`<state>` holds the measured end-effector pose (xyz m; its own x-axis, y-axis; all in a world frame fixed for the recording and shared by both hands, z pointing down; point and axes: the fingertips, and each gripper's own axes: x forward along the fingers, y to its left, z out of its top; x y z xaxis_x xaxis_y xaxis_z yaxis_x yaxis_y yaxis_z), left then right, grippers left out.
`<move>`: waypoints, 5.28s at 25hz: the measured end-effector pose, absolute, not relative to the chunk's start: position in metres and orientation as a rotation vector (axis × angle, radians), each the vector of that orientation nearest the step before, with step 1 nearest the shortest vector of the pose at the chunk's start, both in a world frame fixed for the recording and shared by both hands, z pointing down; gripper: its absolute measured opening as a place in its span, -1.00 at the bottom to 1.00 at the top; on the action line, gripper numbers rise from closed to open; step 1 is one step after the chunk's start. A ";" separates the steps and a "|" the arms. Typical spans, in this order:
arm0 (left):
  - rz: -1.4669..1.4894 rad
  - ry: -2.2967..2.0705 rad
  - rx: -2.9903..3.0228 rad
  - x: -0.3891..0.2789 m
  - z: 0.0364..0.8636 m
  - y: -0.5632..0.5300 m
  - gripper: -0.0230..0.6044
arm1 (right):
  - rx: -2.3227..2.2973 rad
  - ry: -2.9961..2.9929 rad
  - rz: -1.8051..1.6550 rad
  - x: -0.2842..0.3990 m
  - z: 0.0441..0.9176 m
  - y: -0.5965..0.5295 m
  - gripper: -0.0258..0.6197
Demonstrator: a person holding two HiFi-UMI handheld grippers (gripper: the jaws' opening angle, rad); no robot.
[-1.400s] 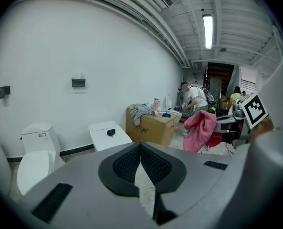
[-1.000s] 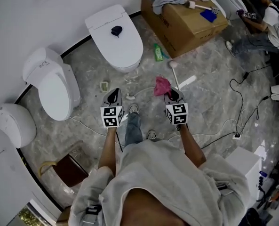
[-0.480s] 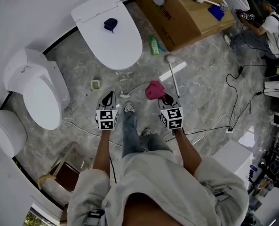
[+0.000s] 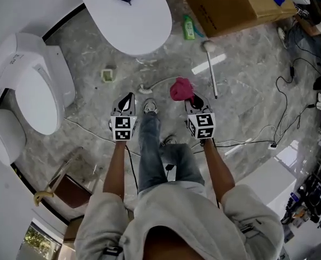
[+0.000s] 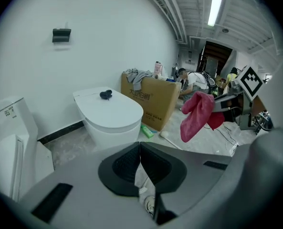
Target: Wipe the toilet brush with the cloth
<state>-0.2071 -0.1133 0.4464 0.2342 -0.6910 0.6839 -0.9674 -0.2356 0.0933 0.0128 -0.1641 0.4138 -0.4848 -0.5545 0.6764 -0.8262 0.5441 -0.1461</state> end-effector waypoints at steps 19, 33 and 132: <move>0.721 -1.517 2.105 -0.209 0.717 -0.138 -0.86 | 1.198 -2.338 0.684 -0.006 0.685 -0.172 -0.73; 0.822 -1.410 2.245 -0.172 0.856 -0.108 -0.86 | 1.147 -2.435 0.652 -0.023 0.806 -0.164 -0.73; 1.540 -0.547 2.260 -0.093 0.983 -0.095 -0.61 | 1.099 -2.162 0.658 -0.030 0.926 -0.217 -0.73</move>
